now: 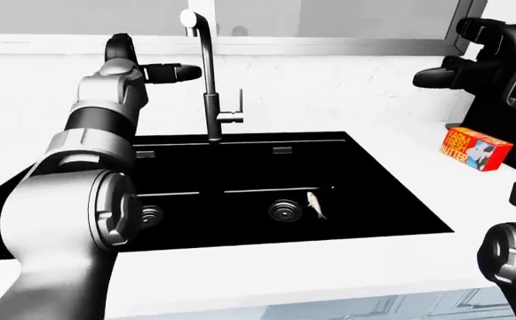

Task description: Turn the sink spout to the right.

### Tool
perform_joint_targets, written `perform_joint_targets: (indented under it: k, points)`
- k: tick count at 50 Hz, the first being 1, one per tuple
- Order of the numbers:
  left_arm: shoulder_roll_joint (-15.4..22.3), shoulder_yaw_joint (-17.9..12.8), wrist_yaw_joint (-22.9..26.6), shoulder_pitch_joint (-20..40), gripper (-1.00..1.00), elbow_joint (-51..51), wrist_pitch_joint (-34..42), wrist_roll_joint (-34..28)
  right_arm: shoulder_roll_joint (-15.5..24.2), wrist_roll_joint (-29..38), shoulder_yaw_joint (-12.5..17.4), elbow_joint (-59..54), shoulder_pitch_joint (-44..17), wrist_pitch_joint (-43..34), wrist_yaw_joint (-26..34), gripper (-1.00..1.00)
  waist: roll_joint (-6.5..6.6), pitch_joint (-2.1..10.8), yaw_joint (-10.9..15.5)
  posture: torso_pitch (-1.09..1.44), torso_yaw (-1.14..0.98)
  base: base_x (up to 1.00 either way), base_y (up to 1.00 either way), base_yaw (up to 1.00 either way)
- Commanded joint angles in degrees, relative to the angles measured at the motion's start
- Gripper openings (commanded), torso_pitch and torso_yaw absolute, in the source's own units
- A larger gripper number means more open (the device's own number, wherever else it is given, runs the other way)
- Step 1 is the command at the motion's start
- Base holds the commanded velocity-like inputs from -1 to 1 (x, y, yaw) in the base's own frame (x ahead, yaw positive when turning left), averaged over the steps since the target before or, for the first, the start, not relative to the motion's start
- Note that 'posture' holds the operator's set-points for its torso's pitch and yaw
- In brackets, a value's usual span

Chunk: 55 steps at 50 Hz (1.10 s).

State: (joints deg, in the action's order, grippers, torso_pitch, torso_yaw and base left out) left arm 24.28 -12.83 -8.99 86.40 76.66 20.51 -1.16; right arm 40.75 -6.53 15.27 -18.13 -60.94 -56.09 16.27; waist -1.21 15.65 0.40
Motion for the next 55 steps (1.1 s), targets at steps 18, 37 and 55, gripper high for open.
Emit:
perform_joint_targets:
  k: [18, 37, 55]
  points:
    - [-1.9, 1.17, -0.37, 8.66, 1.0, -2.49, 2.11, -1.61, 1.22, -0.02, 0.83, 2.41, -1.99, 0.77, 0.03, 1.0, -0.43, 0.85, -0.13, -0.41, 0.0, 0.0, 0.0, 0.0]
    - [-5.61, 2.35, -0.27, 11.1, 1.0, -3.67, 3.78, -1.11, 1.36, -0.18, 0.78, 2.69, -1.92, 0.56, -0.03, 1.0, -0.83, 0.75, -0.28, -0.41, 0.0, 0.0, 0.0, 0.0]
    - [-8.3, 3.07, -0.83, 10.0, 1.0, -4.16, 3.81, -0.4, 1.84, 0.26, 0.78, 3.22, -2.48, -0.4, 0.48, 1.0, -1.1, 0.61, -0.15, -0.41, 0.0, 0.0, 0.0, 0.0]
